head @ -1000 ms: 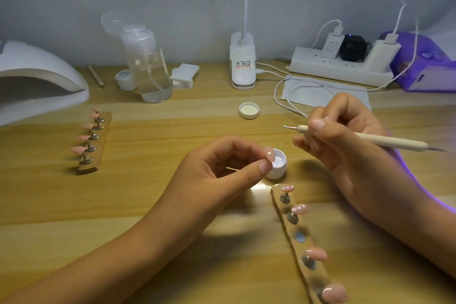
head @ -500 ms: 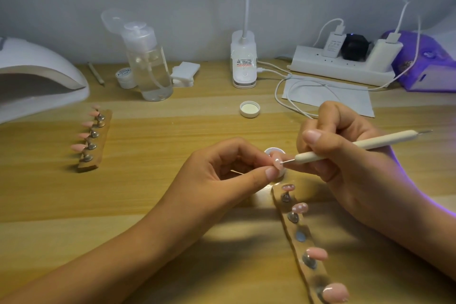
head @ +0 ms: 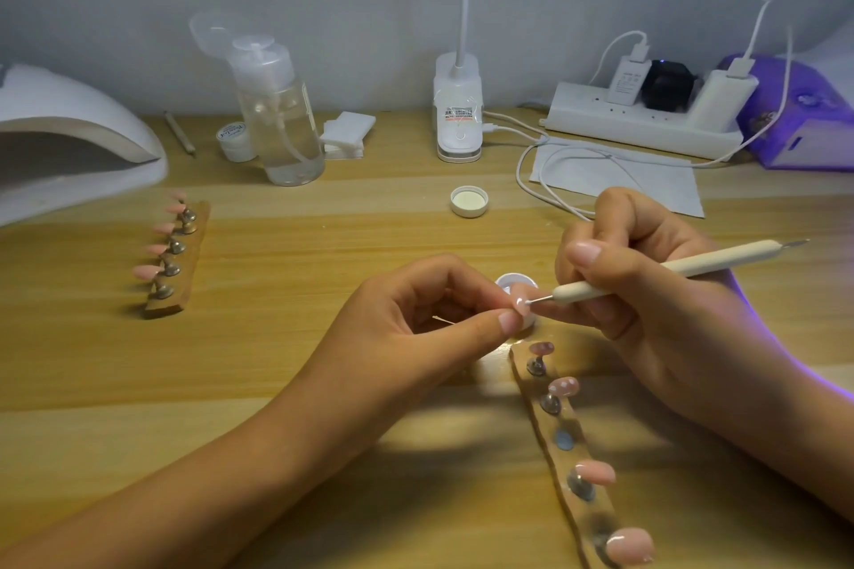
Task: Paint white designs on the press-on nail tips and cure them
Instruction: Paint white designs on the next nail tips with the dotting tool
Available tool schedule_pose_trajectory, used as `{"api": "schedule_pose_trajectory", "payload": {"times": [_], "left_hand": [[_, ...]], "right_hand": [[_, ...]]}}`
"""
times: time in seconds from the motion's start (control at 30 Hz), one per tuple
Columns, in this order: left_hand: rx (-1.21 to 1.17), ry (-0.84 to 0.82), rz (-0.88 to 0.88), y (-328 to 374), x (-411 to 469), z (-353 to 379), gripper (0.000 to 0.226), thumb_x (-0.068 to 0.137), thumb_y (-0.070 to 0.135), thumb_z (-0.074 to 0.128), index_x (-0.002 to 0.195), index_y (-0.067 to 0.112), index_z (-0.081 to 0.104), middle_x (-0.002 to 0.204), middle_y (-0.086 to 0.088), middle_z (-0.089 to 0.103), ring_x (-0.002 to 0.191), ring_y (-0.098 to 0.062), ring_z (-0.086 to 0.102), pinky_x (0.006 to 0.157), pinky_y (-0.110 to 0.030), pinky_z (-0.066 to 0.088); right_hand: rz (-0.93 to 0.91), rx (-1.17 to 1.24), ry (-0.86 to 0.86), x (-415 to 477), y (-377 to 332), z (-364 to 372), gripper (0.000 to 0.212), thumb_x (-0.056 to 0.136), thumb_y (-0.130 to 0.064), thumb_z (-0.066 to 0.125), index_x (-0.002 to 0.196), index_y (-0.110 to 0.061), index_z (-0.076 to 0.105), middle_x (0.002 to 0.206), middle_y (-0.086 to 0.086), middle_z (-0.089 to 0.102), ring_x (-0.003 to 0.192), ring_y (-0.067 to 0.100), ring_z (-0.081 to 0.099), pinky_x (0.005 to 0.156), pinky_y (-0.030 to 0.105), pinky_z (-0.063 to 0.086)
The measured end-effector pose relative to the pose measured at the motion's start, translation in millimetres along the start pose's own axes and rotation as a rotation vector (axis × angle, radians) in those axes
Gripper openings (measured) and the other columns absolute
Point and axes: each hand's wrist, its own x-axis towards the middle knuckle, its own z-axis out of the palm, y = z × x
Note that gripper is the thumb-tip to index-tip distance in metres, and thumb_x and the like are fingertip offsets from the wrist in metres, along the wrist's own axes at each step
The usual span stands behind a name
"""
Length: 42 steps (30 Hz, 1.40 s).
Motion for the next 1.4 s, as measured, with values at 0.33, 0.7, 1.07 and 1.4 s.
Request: {"api": "schedule_pose_trajectory", "payload": {"times": [0.33, 0.7, 1.07, 1.4], "left_hand": [[-0.005, -0.015, 0.006, -3.6, -0.2, -1.9, 0.005, 0.074, 0.030, 0.073, 0.078, 0.027, 0.073, 0.076, 0.008, 0.071, 0.073, -0.003, 0.061, 0.067, -0.018, 0.049], [0.009, -0.013, -0.001, -5.1, 0.3, -2.7, 0.007, 0.074, 0.032, 0.073, 0.078, 0.027, 0.072, 0.077, 0.007, 0.070, 0.075, -0.006, 0.060, 0.068, -0.021, 0.049], [-0.002, -0.010, -0.001, -5.5, 0.3, -2.1, 0.007, 0.073, 0.032, 0.073, 0.078, 0.027, 0.072, 0.078, 0.007, 0.071, 0.075, -0.006, 0.061, 0.070, -0.021, 0.049], [0.023, -0.001, 0.009, -3.8, 1.1, -1.5, 0.005, 0.075, 0.027, 0.077, 0.077, 0.027, 0.072, 0.078, 0.008, 0.071, 0.071, -0.001, 0.060, 0.065, -0.013, 0.047]], "right_hand": [[0.009, 0.009, 0.007, 0.7, 0.2, 0.3, 0.021, 0.076, -0.015, 0.064, 0.061, -0.021, 0.051, 0.056, -0.003, 0.050, 0.051, 0.007, 0.047, 0.066, 0.029, 0.056], [0.018, 0.004, 0.001, 0.8, 0.2, 0.3, 0.020, 0.075, -0.014, 0.065, 0.061, -0.019, 0.051, 0.056, 0.000, 0.048, 0.051, 0.007, 0.047, 0.065, 0.028, 0.055], [0.010, -0.015, -0.010, -0.7, 0.0, -0.9, 0.020, 0.076, -0.016, 0.064, 0.061, -0.023, 0.052, 0.057, -0.005, 0.051, 0.053, 0.007, 0.049, 0.069, 0.031, 0.055], [-0.018, 0.081, 0.022, 4.7, 0.1, -6.0, 0.027, 0.078, -0.037, 0.075, 0.078, -0.020, 0.054, 0.062, -0.004, 0.047, 0.053, 0.006, 0.046, 0.079, 0.037, 0.056]]}}
